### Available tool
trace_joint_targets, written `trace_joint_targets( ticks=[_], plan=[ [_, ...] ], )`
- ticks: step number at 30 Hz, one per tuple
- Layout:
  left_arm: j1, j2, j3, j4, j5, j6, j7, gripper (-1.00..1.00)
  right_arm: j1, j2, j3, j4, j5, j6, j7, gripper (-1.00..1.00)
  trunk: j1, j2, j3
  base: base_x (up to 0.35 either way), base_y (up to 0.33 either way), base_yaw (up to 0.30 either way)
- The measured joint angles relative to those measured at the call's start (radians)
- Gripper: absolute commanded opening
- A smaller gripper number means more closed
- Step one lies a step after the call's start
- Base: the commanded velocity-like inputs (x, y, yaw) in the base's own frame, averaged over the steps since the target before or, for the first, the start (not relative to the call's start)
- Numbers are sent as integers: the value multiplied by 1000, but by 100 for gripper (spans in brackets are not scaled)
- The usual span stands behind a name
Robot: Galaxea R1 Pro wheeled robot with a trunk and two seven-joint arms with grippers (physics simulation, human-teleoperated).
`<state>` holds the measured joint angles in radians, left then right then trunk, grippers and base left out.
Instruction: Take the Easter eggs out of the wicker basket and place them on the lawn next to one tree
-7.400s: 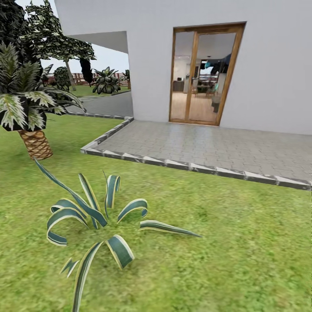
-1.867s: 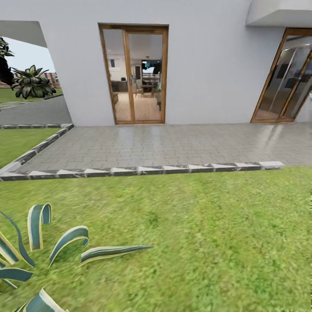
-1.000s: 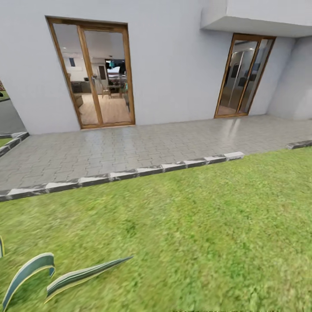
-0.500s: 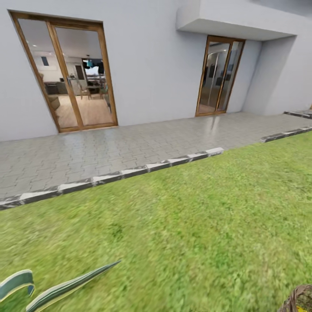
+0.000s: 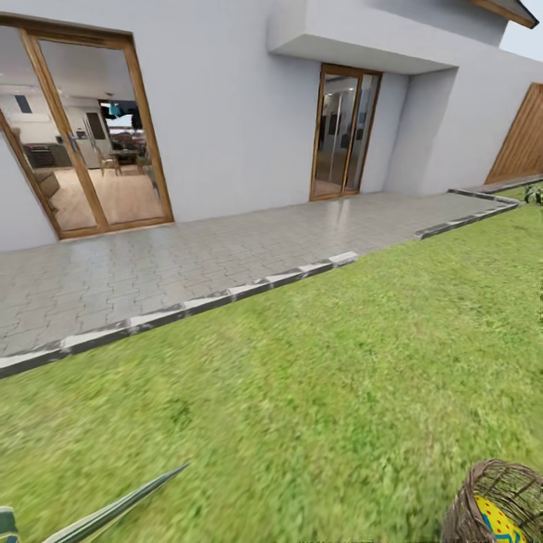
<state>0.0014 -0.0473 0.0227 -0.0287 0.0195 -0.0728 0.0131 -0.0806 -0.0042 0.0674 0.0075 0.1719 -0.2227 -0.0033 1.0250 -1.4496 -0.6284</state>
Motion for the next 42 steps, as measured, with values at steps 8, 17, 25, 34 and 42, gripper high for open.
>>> trace_joint_targets(
  ticks=[8,17,25,34,42],
  plan=[
    [0,0,0,0,0,0,0,100,0,0,-1,0,-2,1,0,100,0,0,-8,0,0,-163],
    [0,0,0,0,0,0,0,100,0,2,-1,-1,0,2,3,100,0,0,-14,0,0,-112],
    [0,0,0,0,0,0,1,100,0,3,-4,-1,-6,3,5,100,0,0,-18,0,0,-222],
    [0,0,0,0,0,0,0,100,0,0,-5,-1,-44,2,4,100,0,0,-18,0,0,-270],
    [0,0,0,0,-1,0,0,100,0,1,-4,-1,-45,1,3,100,0,0,-18,0,0,-272]
  ],
)
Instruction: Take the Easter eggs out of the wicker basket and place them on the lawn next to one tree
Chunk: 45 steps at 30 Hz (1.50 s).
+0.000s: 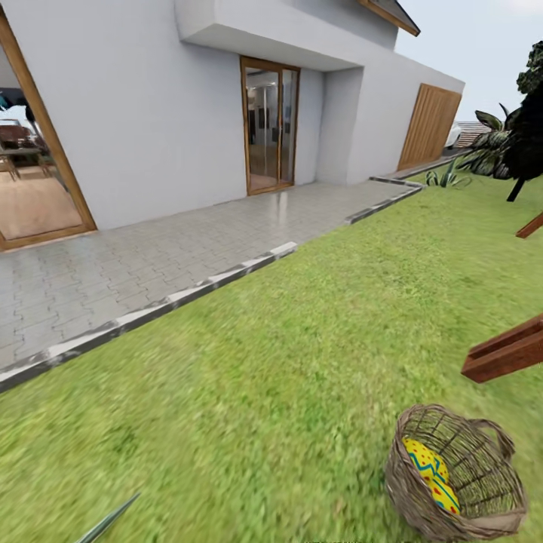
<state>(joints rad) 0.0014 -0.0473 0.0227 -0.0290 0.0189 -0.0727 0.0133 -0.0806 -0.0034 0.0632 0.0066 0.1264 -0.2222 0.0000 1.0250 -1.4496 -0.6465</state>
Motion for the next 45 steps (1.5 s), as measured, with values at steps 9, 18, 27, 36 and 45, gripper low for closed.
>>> trace_joint_targets(
  ticks=[9,18,27,36,45],
  plan=[
    [0,0,0,-1,-1,0,0,100,0,2,1,1,1,0,0,100,0,0,0,0,0,-272],
    [0,0,0,0,0,0,1,100,0,1,1,0,2,-1,0,100,0,0,0,0,0,-272],
    [0,-1,0,0,1,-1,1,100,0,1,1,1,2,-2,0,100,0,0,0,0,0,-272],
    [0,-1,0,0,1,-2,1,100,0,1,2,2,1,-2,0,100,0,0,0,0,0,-272],
    [0,-1,10,0,0,-1,2,100,0,0,2,2,-1,-2,-5,100,0,0,-2,0,0,-272]
  ],
)
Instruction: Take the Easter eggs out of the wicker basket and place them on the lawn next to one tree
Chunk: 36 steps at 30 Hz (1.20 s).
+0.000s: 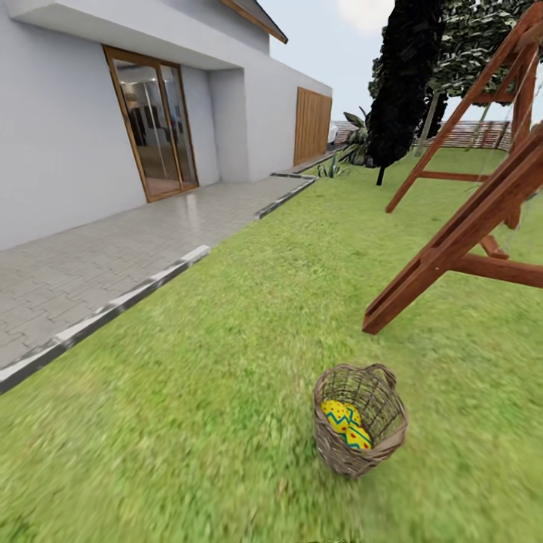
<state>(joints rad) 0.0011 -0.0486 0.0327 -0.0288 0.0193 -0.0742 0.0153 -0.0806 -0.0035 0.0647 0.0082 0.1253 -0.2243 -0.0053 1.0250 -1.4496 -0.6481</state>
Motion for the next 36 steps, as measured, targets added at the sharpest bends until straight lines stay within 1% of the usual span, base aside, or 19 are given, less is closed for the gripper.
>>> trace_joint_targets(
  ticks=[6,10,36],
  plan=[
    [0,1,1,0,0,0,0,100,0,3,0,1,3,0,0,100,0,0,-2,0,0,-272],
    [0,1,1,0,0,0,0,100,0,-2,0,0,1,0,1,100,0,0,-2,0,0,-276],
    [0,1,1,0,0,0,0,100,0,-4,0,0,-1,0,0,100,0,0,-2,0,0,-278]
  ],
)
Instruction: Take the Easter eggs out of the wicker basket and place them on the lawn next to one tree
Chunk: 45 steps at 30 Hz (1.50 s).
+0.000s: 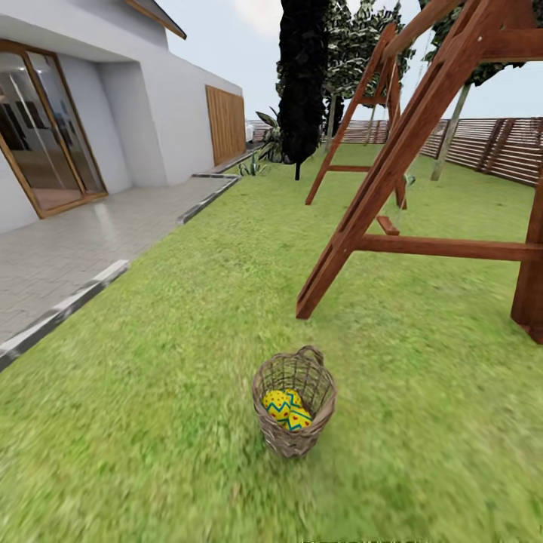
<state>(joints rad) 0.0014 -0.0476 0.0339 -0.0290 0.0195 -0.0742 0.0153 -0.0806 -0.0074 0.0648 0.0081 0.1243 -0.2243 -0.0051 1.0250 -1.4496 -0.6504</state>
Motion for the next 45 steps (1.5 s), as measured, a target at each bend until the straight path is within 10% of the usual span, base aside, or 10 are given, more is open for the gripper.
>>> trace_joint_targets(
  ticks=[45],
  plan=[
    [0,-1,0,0,0,-1,0,100,0,0,0,0,1,2,0,100,0,0,0,0,52,-147]
  ],
)
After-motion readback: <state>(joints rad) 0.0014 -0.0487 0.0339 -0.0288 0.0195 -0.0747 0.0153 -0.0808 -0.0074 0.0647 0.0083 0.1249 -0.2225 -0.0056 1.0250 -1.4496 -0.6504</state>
